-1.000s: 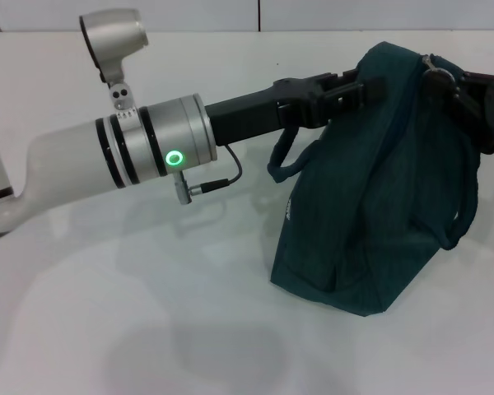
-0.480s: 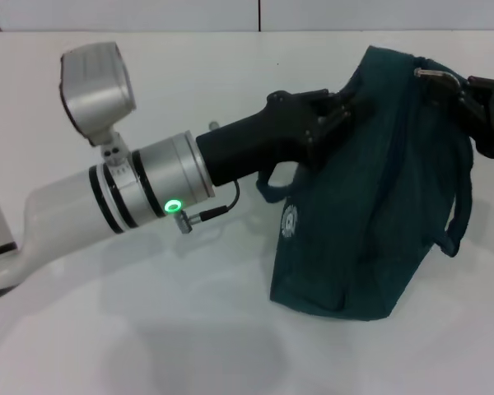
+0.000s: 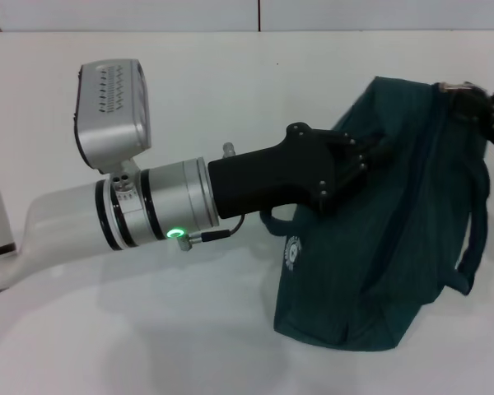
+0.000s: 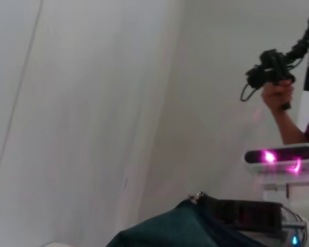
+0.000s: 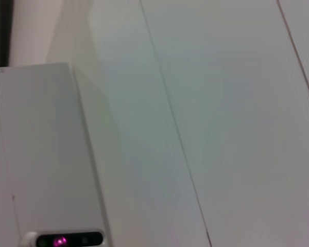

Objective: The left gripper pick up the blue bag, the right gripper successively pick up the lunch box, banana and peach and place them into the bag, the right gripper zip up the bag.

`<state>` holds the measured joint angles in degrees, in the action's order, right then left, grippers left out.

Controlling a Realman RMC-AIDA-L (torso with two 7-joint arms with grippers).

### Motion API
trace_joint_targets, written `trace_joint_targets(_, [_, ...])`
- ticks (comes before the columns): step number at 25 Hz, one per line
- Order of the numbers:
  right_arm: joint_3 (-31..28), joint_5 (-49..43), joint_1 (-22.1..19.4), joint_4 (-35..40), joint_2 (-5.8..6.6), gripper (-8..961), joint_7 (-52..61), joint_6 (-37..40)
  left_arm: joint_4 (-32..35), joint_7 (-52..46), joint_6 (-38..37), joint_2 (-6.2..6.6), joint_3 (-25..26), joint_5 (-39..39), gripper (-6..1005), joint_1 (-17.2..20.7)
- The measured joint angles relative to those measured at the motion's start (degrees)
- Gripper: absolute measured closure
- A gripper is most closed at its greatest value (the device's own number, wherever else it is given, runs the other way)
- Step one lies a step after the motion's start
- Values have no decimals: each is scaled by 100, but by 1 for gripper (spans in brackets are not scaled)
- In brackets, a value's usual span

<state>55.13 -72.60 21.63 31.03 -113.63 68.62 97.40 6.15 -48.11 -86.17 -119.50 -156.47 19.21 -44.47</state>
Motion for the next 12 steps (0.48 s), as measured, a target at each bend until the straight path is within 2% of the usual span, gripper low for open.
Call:
trace_joint_targets(6, [-289,-25,-144,-106,44,931,27,35,-186,45,-331,46,3,-254,951,-77])
trace_joint_targets(12, [-305,-49,-123,-259,47,931,25,-171,-318,74,-380,10,-4,-271,971,-76])
